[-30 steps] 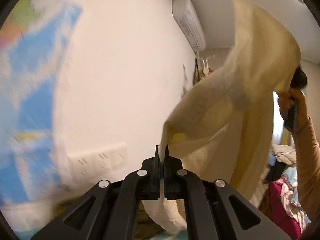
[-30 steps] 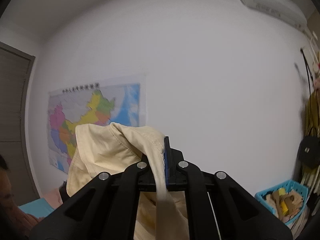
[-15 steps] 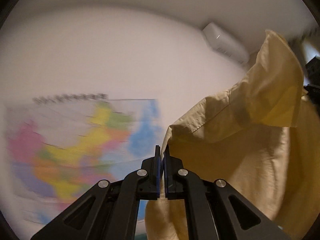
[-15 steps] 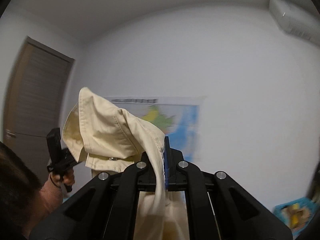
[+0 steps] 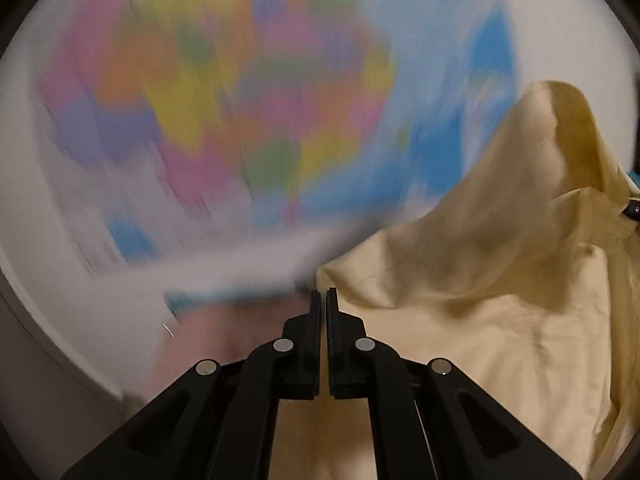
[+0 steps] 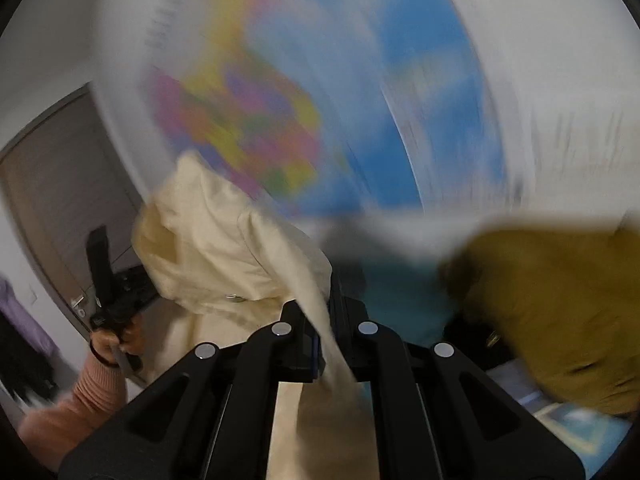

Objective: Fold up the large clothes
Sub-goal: 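Lower the cream jacket onto the bed with both grippers, spreading it out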

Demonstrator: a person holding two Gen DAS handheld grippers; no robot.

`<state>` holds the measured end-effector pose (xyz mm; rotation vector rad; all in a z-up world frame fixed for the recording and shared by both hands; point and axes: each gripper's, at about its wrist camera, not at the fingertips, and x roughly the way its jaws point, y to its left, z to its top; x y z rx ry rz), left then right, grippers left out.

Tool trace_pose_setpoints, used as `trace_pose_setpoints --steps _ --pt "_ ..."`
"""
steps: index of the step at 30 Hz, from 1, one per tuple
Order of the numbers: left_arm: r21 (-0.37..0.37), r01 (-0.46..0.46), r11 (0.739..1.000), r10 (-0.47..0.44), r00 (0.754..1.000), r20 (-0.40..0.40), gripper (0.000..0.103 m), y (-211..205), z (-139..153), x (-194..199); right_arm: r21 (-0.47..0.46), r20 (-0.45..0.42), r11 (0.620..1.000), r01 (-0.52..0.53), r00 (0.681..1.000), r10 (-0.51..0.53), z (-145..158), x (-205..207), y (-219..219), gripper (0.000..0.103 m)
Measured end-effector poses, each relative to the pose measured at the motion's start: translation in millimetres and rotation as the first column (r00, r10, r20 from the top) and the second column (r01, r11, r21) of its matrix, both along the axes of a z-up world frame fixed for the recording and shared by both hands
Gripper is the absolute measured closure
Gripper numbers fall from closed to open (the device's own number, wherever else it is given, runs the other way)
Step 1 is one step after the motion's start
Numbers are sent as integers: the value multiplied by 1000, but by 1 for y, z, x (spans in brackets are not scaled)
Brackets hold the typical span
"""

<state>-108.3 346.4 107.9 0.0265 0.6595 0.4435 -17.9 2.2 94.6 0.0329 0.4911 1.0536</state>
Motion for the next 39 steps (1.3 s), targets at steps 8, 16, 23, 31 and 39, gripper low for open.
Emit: trace_pose_setpoints --steps 8,16,23,31,39 --pt "-156 -12 988 -6 993 -117 102 51 -90 82 -81 -119 996 47 991 -56 -53 79 32 99" --pt "-155 276 949 -304 929 -209 22 -12 -99 45 -82 -138 995 56 988 -67 -50 91 28 99" --pt "35 282 959 -234 854 -464 99 -45 -136 48 -44 -105 999 30 994 -34 -32 87 39 99" --pt "193 56 980 11 945 -326 91 -5 -101 62 -115 -64 967 226 970 -235 -24 112 43 78" --pt "115 50 992 -18 963 -269 67 7 -103 38 -86 61 977 196 980 -192 -19 18 -49 12"
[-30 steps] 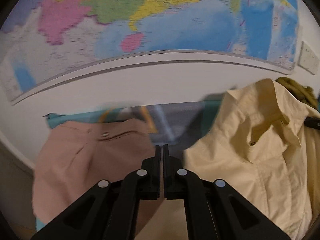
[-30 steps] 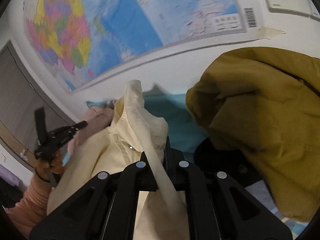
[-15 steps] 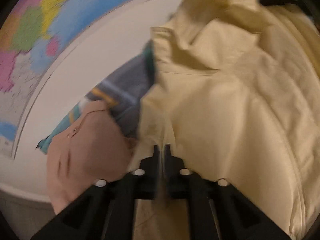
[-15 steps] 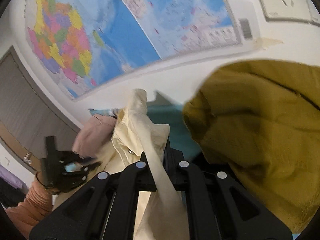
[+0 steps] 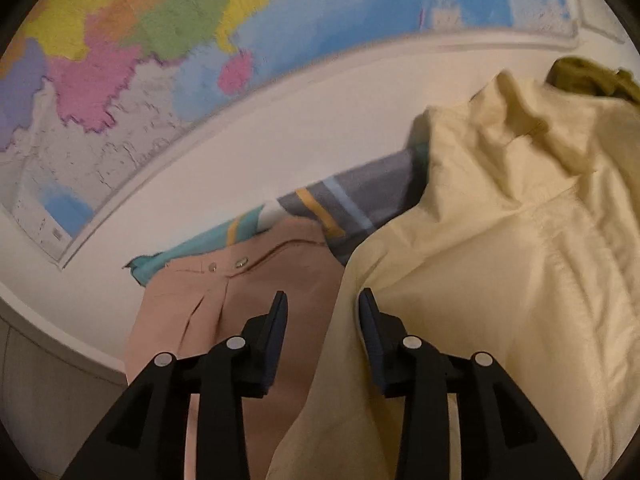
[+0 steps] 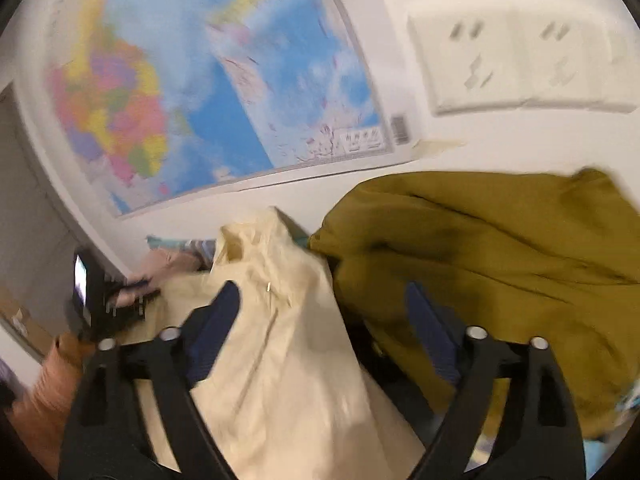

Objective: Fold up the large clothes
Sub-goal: 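Lower the cream jacket onto the bed with both grippers, spreading it out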

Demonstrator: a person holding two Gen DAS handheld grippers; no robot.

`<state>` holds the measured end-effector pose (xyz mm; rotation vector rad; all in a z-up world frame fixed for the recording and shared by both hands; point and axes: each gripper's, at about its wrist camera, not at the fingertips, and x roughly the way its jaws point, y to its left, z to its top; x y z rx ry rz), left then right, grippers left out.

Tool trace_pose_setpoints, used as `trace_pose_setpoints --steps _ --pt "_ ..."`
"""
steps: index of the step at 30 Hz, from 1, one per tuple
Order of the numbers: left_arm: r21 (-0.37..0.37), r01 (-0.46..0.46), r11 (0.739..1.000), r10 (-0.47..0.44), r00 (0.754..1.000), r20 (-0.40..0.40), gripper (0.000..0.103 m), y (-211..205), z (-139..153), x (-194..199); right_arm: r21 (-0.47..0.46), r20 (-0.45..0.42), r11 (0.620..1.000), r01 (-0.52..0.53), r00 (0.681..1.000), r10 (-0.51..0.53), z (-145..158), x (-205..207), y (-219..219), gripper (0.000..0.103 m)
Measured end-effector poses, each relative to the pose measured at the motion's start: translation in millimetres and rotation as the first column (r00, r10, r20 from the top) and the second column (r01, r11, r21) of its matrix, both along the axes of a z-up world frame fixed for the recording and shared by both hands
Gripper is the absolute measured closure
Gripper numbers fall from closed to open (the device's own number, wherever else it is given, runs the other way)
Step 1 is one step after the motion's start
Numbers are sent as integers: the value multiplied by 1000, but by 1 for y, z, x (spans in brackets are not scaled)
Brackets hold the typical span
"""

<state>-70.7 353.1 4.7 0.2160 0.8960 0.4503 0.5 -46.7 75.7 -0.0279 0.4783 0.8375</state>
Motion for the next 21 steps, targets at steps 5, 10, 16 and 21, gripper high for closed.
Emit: trace_pose_setpoints --steps 5,10,16,21 --pt "-44 77 996 -72 992 101 52 -28 36 -38 -116 -104 991 -62 993 50 -63 -69 -56 9" --pt "-64 122 991 -112 985 130 43 -52 37 -63 -220 -184 969 -114 980 74 -126 -133 -70 7" --pt "-57 148 987 -139 982 127 37 -74 29 -79 -269 -187 959 -92 981 42 -147 -150 -75 49" --pt "-42 158 987 -152 980 126 37 -83 33 -92 -163 -76 987 7 997 -19 -77 -138 -109 98"
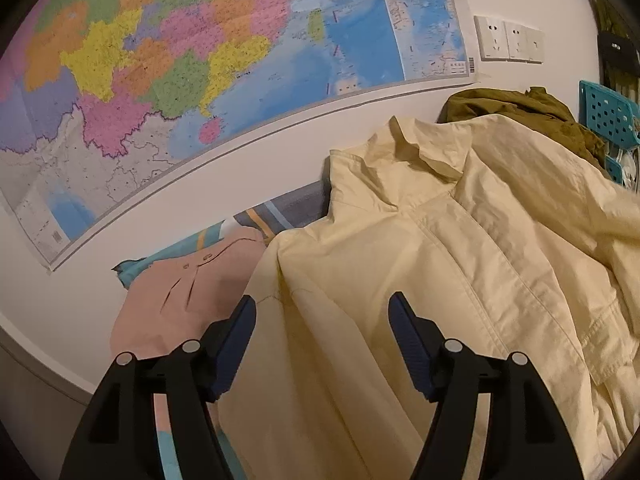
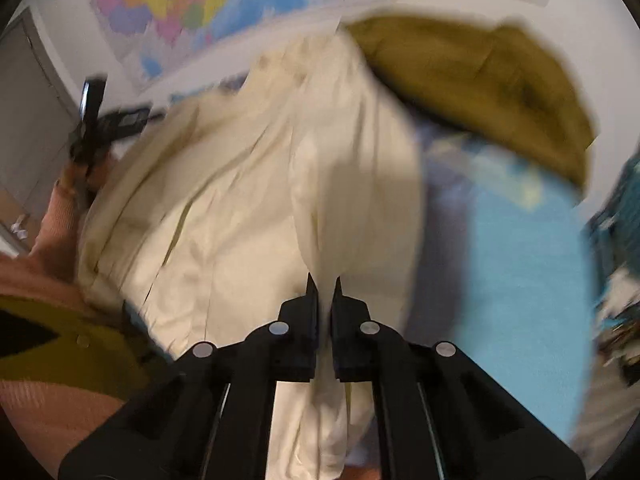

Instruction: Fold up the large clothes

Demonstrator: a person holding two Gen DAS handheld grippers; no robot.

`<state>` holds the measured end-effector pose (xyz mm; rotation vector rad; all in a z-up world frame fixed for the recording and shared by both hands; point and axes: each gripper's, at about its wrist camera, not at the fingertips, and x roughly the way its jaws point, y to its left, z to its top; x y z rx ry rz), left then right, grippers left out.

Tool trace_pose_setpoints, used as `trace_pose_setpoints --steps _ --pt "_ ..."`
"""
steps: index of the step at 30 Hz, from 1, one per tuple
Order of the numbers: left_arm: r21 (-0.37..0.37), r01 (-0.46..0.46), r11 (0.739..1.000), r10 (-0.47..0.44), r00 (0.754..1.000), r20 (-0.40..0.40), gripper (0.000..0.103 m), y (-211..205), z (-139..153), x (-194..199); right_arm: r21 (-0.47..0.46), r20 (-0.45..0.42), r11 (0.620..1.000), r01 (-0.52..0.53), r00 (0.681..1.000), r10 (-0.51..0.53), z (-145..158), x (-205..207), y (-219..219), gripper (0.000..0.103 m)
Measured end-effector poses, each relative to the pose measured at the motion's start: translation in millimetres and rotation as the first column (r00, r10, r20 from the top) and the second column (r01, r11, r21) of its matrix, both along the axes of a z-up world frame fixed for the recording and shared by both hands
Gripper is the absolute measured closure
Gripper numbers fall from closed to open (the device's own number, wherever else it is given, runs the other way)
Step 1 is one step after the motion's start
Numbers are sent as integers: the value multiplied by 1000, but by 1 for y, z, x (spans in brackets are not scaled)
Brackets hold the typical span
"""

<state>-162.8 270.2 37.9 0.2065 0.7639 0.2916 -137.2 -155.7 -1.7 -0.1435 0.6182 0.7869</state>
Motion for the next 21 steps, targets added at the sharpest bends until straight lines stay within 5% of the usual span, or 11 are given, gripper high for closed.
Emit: trace_pose_setpoints --steps 5,13,17,20,21 --pt "9 -1 1000 1 1000 15 33 -3 8 -19 68 166 986 154 972 -164 62 32 -32 98" --pt "-46 22 999 -25 999 -46 22 -22 -12 -66 -13 -57 948 319 946 -319 -23 133 -33 84" --pt "-65 67 996 -73 992 -99 13 -49 -29 -89 -47 -43 938 344 937 -346 -45 134 -30 54" --pt "-24 50 998 -53 985 -161 17 -66 -51 -102 4 -43 944 331 943 -331 -44 128 -34 47" --pt "-7 36 999 -37 984 -177 31 -66 -56 -103 16 -39 944 329 944 -328 -43 125 -34 45"
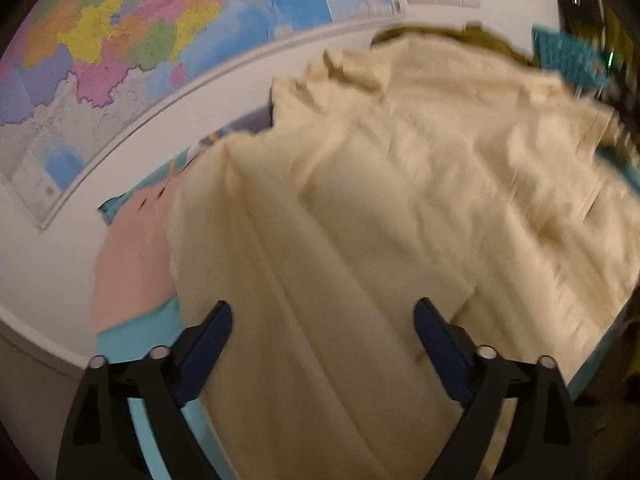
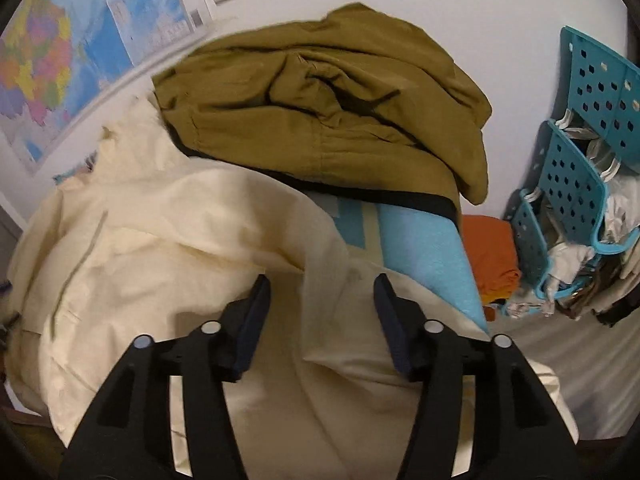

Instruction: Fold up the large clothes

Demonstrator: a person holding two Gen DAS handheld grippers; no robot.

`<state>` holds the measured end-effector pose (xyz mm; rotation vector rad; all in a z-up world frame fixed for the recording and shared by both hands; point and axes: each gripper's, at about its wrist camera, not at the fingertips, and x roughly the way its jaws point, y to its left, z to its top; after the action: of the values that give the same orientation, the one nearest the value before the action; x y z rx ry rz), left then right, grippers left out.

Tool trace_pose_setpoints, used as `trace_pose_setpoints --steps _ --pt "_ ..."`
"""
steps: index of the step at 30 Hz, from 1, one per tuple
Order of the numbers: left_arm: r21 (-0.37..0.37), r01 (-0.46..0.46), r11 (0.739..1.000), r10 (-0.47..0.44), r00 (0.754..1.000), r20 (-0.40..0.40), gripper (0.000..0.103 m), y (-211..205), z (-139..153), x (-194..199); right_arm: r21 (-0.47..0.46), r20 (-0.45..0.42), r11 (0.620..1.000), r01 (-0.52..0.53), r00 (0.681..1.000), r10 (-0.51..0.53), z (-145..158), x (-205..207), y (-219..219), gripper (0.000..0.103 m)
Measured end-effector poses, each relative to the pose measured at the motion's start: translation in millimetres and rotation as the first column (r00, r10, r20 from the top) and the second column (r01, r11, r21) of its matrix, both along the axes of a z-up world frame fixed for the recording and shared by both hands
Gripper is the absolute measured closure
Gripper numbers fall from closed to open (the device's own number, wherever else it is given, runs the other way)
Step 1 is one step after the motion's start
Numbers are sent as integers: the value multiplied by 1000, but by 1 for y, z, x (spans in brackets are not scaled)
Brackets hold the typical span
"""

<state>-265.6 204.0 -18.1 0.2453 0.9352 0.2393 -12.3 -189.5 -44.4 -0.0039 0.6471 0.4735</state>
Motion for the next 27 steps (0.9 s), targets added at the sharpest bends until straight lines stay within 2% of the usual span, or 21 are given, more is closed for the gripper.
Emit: trace_pose_setpoints --steps 1,2,3,4,6,8,9,11,13,14,15,16,17,19,20,21,22,23,25,26,27 --pt "-5 -15 1000 15 1000 -17 39 1 -4 -3 5 4 1000 -5 1000 5 1 -6 1 45" --pt "-40 -21 999 20 1000 -17 58 6 -3 -7 10 8 1000 -18 1000 18 2 -8 2 45" --pt "-47 -37 998 37 999 -4 85 10 1 -11 11 14 1000 -29 999 29 3 -10 3 45" --pt "-44 -67 997 68 998 11 93 17 8 -14 8 19 999 -34 999 34 4 -11 4 45" --pt "-87 -114 990 119 991 55 97 38 27 -23 5 30 998 -59 998 59 5 -15 7 45" --pt "-58 -166 984 172 979 112 98 62 51 -31 1 38 998 -60 998 60 4 -17 9 45" --pt "-28 -215 976 217 965 145 98 78 66 -33 6 36 998 -62 997 62 4 -16 8 45" --pt "-23 -290 957 289 941 176 98 114 90 -34 21 35 998 -62 997 61 4 -15 6 45" --pt "-13 -364 931 361 916 176 95 146 99 -29 35 43 998 -55 998 54 4 -16 2 45" --pt "39 -391 920 380 911 158 85 158 95 -22 46 42 997 -56 998 54 4 -16 -1 44" --pt "91 -417 904 403 904 142 71 168 87 -14 58 43 997 -51 998 49 4 -17 -5 41" --pt "147 -463 874 450 885 118 64 178 73 -6 62 47 997 -44 998 42 4 -19 -9 37" --pt "200 -486 851 481 873 78 56 183 57 3 70 53 997 -36 998 32 5 -21 -14 29" --pt "259 -459 850 477 879 -6 53 183 24 13 89 61 996 -11 998 6 5 -26 -28 21" --pt "287 -452 844 479 877 -27 45 180 10 17 105 60 994 10 998 -17 5 -29 -37 16" --pt "295 -458 838 486 873 -26 44 177 5 18 124 55 992 29 998 -36 4 -31 -49 16" --pt "273 -466 842 486 874 -6 44 173 6 16 144 47 989 39 998 -47 3 -32 -58 16" --pt "217 -476 852 479 877 42 43 170 17 9 172 35 984 56 997 -63 1 -35 -70 15" --pt "69 -485 872 471 868 159 28 165 48 -12 229 4 968 97 995 -101 -4 -40 -93 14" --pt "-9 -458 889 448 865 226 23 162 65 -24 264 -9 958 110 994 -111 -7 -44 -104 14" --pt "-60 -416 907 416 866 278 22 157 79 -33 287 -14 952 111 994 -111 -10 -47 -110 14"
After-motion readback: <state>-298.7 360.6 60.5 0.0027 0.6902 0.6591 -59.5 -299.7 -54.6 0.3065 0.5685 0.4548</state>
